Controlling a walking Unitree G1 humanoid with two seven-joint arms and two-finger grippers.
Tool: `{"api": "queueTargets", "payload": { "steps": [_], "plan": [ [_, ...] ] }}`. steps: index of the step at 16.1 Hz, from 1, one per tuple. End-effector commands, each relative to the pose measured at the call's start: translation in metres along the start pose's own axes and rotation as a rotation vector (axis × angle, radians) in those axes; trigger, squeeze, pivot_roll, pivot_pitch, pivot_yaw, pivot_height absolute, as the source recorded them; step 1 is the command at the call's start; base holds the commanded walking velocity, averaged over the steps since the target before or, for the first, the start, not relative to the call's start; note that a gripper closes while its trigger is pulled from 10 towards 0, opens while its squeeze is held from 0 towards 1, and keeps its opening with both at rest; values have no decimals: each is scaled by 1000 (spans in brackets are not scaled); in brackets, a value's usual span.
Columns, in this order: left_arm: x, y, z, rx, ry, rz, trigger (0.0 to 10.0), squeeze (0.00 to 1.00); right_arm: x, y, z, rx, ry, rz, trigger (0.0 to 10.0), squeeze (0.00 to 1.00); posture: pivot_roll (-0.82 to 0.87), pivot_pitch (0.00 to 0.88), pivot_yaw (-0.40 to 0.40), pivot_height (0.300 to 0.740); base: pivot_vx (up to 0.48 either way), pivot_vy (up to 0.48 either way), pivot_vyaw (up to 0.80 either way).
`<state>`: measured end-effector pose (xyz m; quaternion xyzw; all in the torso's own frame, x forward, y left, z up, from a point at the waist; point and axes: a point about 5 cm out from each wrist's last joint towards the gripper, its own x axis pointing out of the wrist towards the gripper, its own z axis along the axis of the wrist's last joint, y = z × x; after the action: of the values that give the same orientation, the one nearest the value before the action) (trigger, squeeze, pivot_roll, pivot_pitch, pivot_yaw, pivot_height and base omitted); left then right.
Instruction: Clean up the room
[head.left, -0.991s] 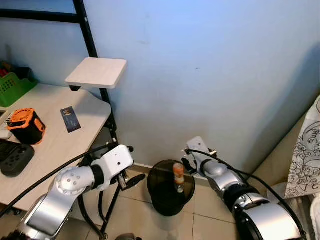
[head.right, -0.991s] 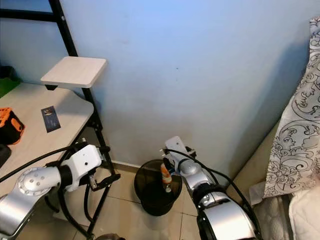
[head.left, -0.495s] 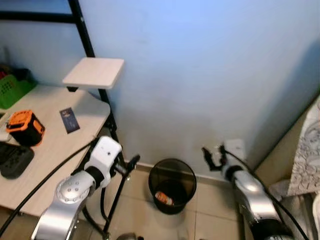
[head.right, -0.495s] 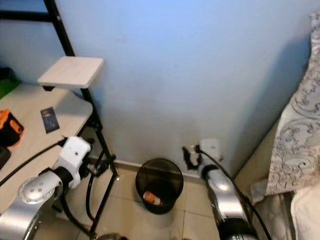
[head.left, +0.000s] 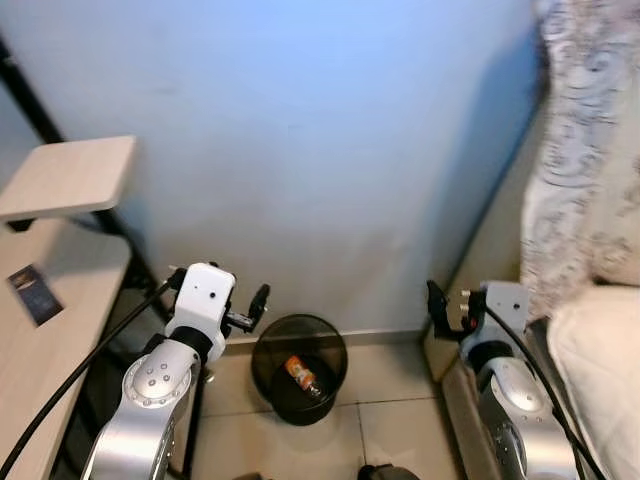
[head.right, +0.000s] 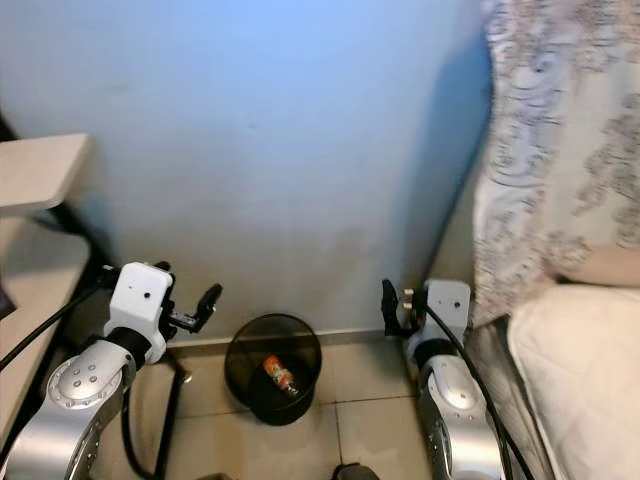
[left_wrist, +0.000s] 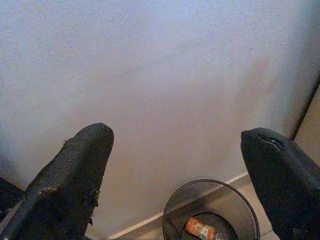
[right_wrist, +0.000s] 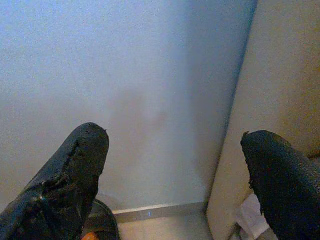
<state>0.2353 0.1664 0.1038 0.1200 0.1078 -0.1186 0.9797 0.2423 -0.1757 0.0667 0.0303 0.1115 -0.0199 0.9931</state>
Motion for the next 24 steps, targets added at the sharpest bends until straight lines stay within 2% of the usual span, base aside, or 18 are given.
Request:
{"api": "queueTargets", "payload": {
  "steps": [1, 3, 7, 10, 12, 16, 18, 21, 24],
  "plan": [
    [-6, 8, -8, -14, 29, 67, 10000, 0, -1, -1, -2, -23, 37, -14, 10000, 1000, 13, 0, 62, 740, 0, 0, -788],
    [-11, 13, -14, -64, 48, 134, 10000, 0, -1, -3, -1, -39, 52, -27, 10000, 1000, 16, 0, 61, 740, 0, 0, -781],
    [-6, 18, -10, -78, 33, 144, 10000, 0, -1, 6, 1, -40, 56, 2, 10000, 1000, 10, 0, 61, 740, 0, 0, -781],
    [-3, 13, -5, -48, 12, 125, 10000, 0, 1, 3, 4, -40, 51, -14, 10000, 1000, 44, 0, 31, 740, 0, 0, -781],
    [-1, 13, -4, -35, 5, 123, 10000, 0, 0, 1, 1, -50, 67, -31, 10000, 1000, 48, 0, 27, 740, 0, 0, -784],
    [1, 15, 1, -28, -5, 118, 10000, 0, 5, 0, 8, -56, 48, -38, 10000, 1000, 60, 0, 37, 740, 0, 0, -781],
    [2, 13, 3, 17, -7, 102, 10000, 0, 5, -1, 2, -81, 74, -54, 10000, 1000, 75, 0, 32, 740, 0, 0, -781],
    [5, 14, 5, 12, -10, 97, 10000, 0, 5, 5, 2, -94, 74, -31, 10000, 1000, 59, 0, 44, 740, 0, 0, -781],
    [9, 13, 4, 4, -9, 102, 10000, 0, 9, 4, 7, -114, 59, -23, 10000, 1000, 42, 0, 39, 740, 0, 0, -781]
  ]
}}
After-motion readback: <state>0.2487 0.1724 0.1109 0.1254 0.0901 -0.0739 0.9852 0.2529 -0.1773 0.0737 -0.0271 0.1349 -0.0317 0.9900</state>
